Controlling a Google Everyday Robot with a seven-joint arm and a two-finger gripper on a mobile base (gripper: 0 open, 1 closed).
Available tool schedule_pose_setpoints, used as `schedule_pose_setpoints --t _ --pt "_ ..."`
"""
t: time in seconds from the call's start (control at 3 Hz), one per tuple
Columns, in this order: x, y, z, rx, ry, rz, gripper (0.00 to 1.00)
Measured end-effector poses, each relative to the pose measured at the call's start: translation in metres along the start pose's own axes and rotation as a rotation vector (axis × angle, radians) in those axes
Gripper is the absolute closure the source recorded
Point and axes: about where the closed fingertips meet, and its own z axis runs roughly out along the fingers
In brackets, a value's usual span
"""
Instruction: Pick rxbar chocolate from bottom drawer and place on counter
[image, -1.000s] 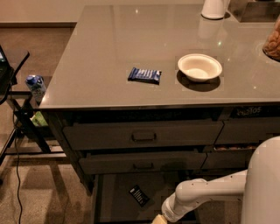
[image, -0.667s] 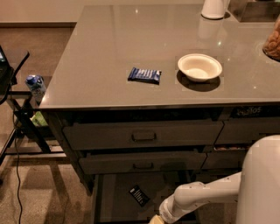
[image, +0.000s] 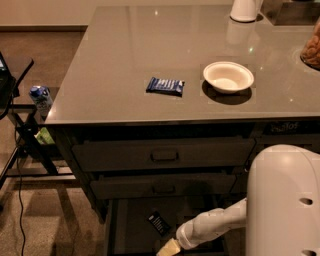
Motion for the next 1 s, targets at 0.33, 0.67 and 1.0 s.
schedule_pose_setpoints --t 0.33,0.67,1.0 --pt "-0.019 -0.001 0.024 -0.035 -0.065 0.011 0.00" --pt "-0.038 -0.008 0.021 -0.039 -0.121 0.034 0.00" --pt "-0.027 -0.007 0.037 -0.030 -0.094 0.021 0.00"
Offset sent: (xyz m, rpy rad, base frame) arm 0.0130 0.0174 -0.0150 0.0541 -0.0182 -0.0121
